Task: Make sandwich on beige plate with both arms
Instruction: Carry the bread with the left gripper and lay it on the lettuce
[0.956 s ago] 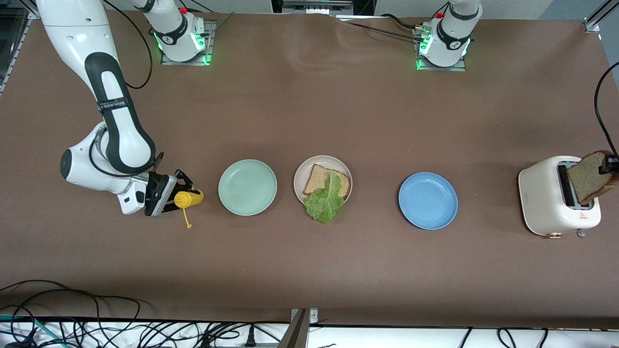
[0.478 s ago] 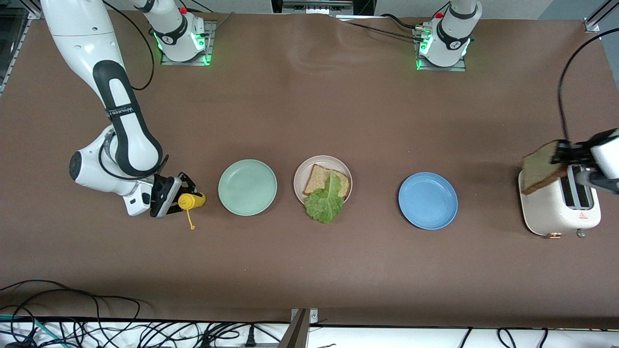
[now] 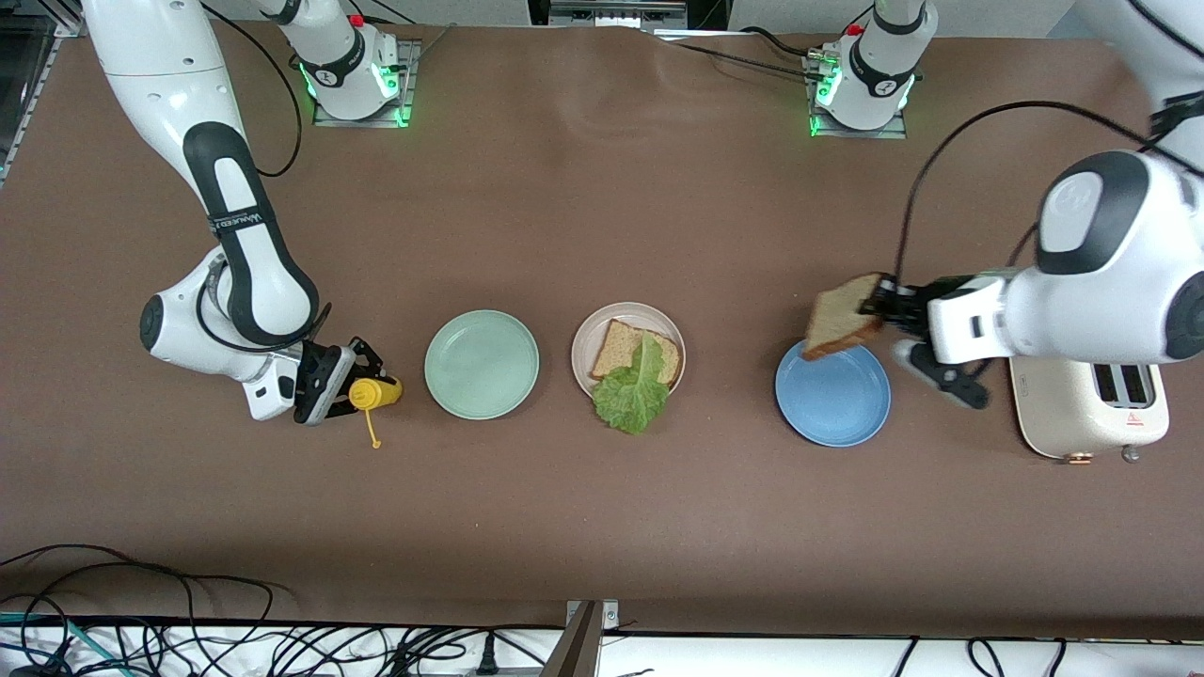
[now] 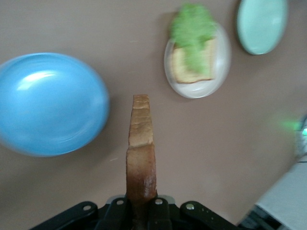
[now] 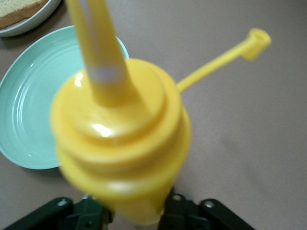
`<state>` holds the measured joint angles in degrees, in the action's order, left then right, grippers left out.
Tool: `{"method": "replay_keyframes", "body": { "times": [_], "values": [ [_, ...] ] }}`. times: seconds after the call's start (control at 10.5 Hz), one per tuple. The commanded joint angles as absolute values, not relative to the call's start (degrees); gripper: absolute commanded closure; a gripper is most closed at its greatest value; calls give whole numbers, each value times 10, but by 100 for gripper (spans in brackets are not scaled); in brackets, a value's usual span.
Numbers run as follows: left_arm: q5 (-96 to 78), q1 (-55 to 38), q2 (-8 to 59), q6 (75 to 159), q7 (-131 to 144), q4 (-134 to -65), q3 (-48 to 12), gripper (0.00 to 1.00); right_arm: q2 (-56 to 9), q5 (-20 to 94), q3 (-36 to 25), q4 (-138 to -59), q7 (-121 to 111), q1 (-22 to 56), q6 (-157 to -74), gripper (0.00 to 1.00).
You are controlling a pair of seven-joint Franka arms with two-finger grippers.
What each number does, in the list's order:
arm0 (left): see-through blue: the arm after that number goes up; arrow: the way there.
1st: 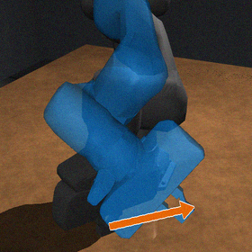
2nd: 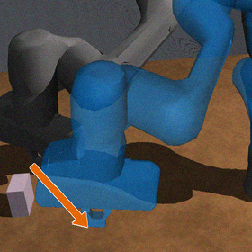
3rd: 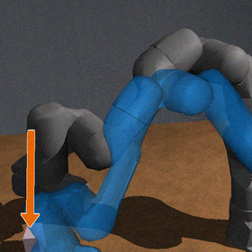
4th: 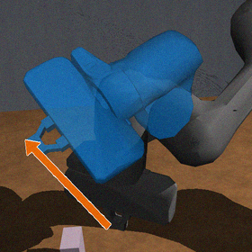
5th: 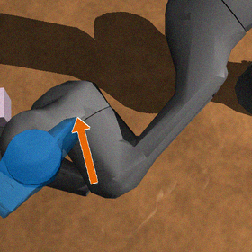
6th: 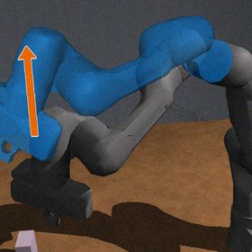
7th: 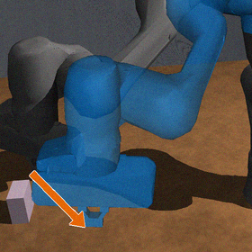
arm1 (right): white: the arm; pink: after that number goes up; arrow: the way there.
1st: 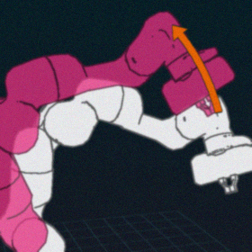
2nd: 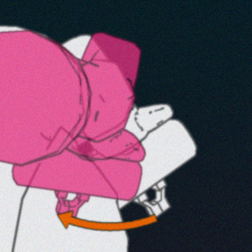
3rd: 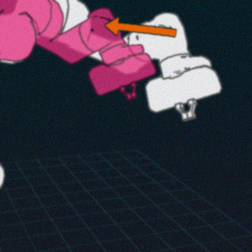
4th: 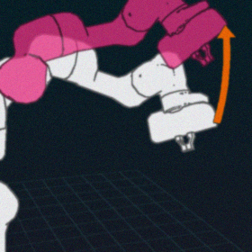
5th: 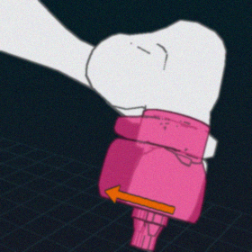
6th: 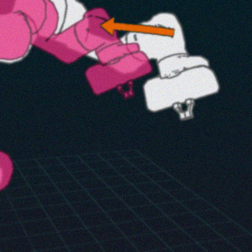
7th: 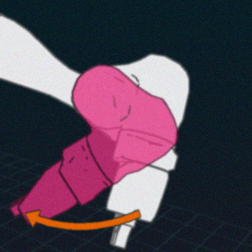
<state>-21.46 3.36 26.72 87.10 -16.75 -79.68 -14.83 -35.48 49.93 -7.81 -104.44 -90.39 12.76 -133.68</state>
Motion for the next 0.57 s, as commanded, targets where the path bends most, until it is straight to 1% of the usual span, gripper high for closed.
{"method": "replay_keyframes", "body": {
  "times": [0.0,0.29,0.48],
  "values": [
    [-339,-1,326,921,-157,-784,-144,100,-348,520,-69,-1042,-912,116,-1334,0],
    [-490,-38,396,981,-170,-792,-144,100,-338,520,-69,-1042,-911,114,-1328,0],
    [-553,-47,440,1011,-235,-795,-144,100,-332,521,-70,-1046,-911,110,-1311,0]
  ]
}}
